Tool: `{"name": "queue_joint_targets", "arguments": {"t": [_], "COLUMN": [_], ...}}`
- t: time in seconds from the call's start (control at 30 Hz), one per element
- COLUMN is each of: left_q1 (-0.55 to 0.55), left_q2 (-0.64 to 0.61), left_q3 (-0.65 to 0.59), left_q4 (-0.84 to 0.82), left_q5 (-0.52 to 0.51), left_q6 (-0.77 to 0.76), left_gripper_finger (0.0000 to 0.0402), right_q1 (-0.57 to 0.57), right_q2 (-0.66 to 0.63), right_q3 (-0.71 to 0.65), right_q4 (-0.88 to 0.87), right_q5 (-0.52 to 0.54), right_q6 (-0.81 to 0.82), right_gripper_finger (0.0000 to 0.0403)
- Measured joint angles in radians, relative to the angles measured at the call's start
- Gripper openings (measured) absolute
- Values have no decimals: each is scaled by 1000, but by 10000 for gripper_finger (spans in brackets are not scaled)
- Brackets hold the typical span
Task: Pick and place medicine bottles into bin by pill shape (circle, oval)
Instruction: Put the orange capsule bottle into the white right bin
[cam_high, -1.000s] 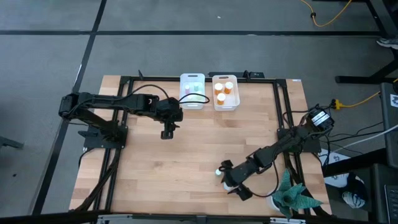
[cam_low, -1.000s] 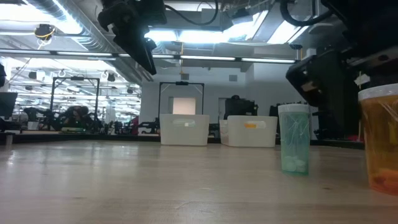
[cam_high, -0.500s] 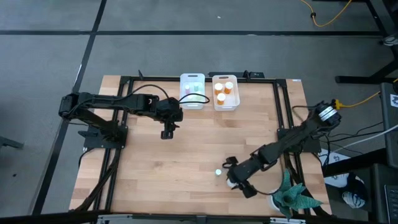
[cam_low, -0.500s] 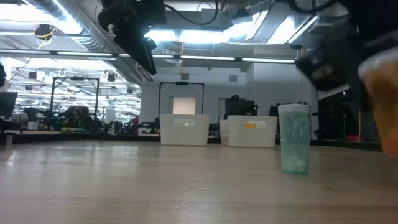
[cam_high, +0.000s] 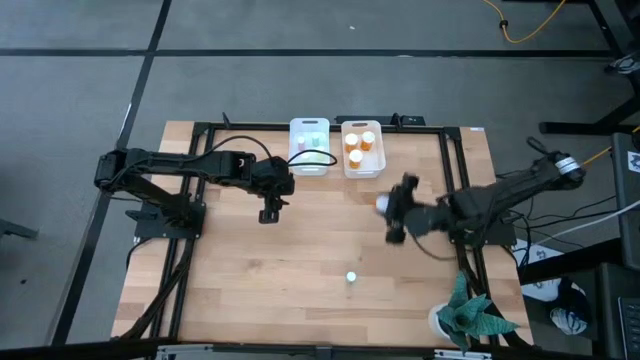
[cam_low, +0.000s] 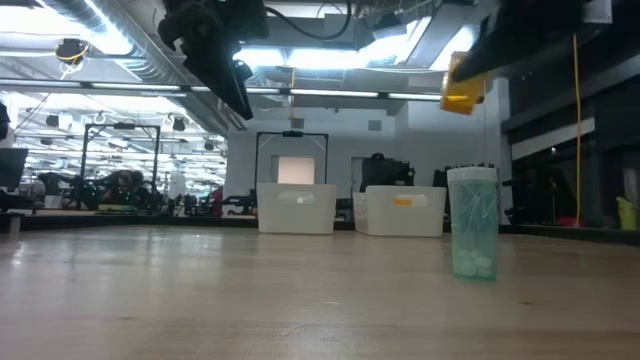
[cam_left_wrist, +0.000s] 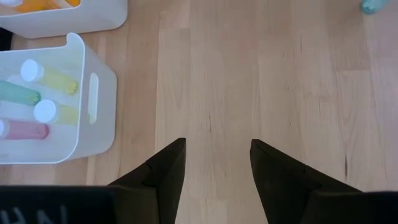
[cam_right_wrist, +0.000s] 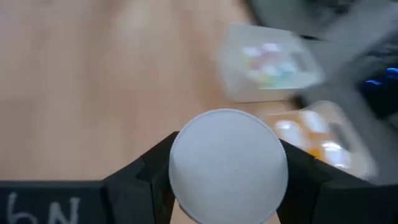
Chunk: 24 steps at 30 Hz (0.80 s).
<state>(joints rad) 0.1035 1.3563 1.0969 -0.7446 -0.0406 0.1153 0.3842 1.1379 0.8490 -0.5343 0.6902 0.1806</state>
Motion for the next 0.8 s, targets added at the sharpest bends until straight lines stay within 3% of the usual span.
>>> {"name": "queue_joint_targets", "arguments": {"t": [0.2, 0.43, 0.67, 0.8], "left_q1": [0, 0, 0, 0], "left_q2": [0, 0, 0, 0], "left_q3": [0, 0, 0, 0], "left_q4": [6, 7, 10, 11], "left_q5": [0, 0, 0, 0], "left_q6": [3, 17, 26, 27], "left_gripper_finger": [171, 171, 171, 171], "right_q1": [-288, -647, -824, -874], "right_q2": [-38, -9, 109, 219], "right_q3": [0, 0, 0, 0], "right_q4": [26, 82, 230, 237], "right_q5": [12, -257, -514, -546], "right_q6": [-62, -98, -193, -192], "right_gripper_finger": [202, 204, 205, 205]}}
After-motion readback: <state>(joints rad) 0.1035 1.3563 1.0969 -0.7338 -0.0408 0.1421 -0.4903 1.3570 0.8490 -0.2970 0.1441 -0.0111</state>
